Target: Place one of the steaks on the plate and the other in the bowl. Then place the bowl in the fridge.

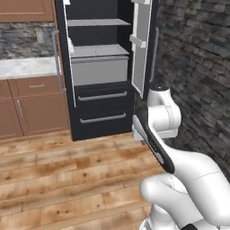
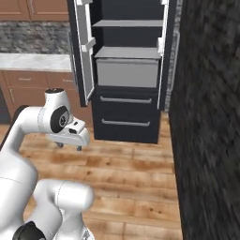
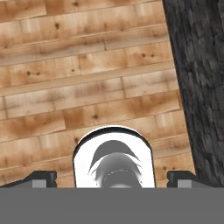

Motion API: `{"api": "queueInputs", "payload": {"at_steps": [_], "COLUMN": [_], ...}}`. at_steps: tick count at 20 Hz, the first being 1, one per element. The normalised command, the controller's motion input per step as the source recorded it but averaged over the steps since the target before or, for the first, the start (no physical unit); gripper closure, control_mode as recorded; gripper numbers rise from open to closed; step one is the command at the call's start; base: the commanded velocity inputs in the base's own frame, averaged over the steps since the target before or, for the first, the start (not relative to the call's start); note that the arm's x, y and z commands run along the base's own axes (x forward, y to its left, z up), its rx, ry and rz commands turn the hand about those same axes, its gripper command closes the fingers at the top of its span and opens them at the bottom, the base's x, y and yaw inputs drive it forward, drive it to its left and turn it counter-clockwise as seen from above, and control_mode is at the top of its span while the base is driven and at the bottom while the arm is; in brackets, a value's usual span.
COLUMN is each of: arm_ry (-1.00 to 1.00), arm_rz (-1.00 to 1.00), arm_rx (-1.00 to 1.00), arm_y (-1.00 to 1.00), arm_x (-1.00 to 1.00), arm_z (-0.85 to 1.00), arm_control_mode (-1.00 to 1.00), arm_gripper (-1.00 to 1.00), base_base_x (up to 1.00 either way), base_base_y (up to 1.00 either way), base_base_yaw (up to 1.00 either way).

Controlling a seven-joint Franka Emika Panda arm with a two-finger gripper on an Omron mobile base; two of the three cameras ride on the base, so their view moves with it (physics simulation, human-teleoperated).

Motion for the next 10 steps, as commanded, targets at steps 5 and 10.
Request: {"api": "queueInputs", "payload": {"at_steps": [5,10], "arm_ry": [0.0,0.0], "arm_rz": [0.0,0.0], "arm_rx": [0.0,0.0], "arm_y": [0.0,0.0], "arm_x": [0.0,0.0], "arm_z": [0.0,0.0], "arm_control_mode": [1.0,1.0], "arm_gripper": [-1.0,-1.0], "base_base_x": [-1.0,-1.0], "base_base_y": [-0.07,0.0], "base_base_yaw": [-0.01,-0.02]}}
